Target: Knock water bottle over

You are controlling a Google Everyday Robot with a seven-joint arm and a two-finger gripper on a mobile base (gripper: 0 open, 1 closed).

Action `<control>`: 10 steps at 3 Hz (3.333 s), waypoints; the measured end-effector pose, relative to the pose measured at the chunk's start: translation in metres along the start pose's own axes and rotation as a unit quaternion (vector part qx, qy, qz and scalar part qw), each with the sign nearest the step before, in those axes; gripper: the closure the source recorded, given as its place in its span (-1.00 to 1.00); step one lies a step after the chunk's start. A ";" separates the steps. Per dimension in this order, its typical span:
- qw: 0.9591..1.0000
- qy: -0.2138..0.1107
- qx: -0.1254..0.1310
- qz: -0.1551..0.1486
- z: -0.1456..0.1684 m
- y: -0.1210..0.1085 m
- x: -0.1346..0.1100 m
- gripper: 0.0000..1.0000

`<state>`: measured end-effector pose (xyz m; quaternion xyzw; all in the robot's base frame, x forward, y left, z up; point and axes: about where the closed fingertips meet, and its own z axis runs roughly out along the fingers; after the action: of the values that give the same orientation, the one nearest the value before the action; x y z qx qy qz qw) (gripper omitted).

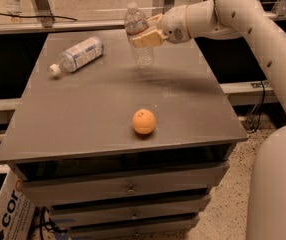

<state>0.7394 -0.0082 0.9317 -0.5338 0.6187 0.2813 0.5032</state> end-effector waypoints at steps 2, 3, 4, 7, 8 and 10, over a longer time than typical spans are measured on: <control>0.977 0.182 0.003 -0.112 0.000 -0.005 0.011 1.00; 0.948 0.271 -0.002 -0.165 0.001 -0.008 0.025 1.00; 0.915 0.345 -0.006 -0.209 0.003 -0.009 0.039 1.00; 0.848 0.449 -0.075 -0.270 0.002 0.002 0.075 1.00; 0.843 0.446 -0.111 -0.279 0.003 0.010 0.080 0.65; 0.844 0.429 -0.146 -0.286 0.005 0.018 0.081 -0.28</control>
Offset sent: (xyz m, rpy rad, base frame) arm 0.0175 -0.0249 -0.0121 -0.7074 -0.1650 -0.0213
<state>0.7303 -0.0297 0.8519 -0.8220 0.5443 -0.0452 0.1613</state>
